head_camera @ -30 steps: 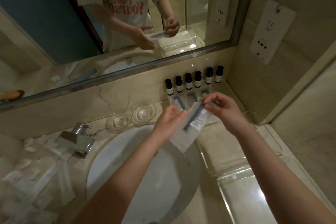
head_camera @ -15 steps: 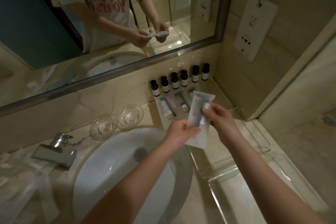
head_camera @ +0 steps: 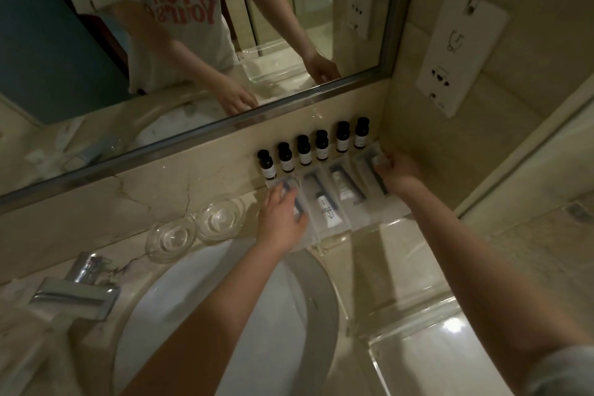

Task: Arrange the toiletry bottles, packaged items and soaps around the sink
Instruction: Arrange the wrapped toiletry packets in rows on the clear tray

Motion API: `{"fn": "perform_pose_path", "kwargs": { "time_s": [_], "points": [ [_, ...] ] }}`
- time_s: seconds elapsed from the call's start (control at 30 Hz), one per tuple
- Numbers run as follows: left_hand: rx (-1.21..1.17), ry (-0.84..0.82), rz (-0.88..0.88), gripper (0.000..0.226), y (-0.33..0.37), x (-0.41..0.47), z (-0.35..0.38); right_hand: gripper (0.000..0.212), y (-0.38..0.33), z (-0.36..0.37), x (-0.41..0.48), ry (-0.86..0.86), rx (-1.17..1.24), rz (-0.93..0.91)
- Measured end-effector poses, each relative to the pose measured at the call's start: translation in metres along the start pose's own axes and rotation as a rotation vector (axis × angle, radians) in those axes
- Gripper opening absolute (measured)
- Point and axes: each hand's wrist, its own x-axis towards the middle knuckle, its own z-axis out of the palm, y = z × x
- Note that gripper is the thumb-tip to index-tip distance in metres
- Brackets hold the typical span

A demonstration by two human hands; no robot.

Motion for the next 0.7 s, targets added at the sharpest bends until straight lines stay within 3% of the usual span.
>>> {"fn": "perform_pose_path", "kwargs": {
  "time_s": [0.17,0.3,0.43,0.7],
  "points": [
    [0.146,-0.168,0.080,0.070,-0.006,-0.006,0.007,0.040,0.008,0.007,-0.003,0.074,-0.257,-0.092],
    [0.139,-0.183,0.098,0.070,-0.006,-0.007,0.012,0.047,0.031,0.019,-0.025,0.210,-0.330,-0.358],
    [0.146,-0.197,0.095,0.069,-0.005,-0.008,0.014,0.050,0.049,0.034,-0.033,0.116,-0.482,-0.365],
    [0.197,-0.203,0.096,0.066,-0.003,-0.009,0.017,0.046,0.046,0.031,-0.023,0.027,-0.389,-0.418]
  ]
}}
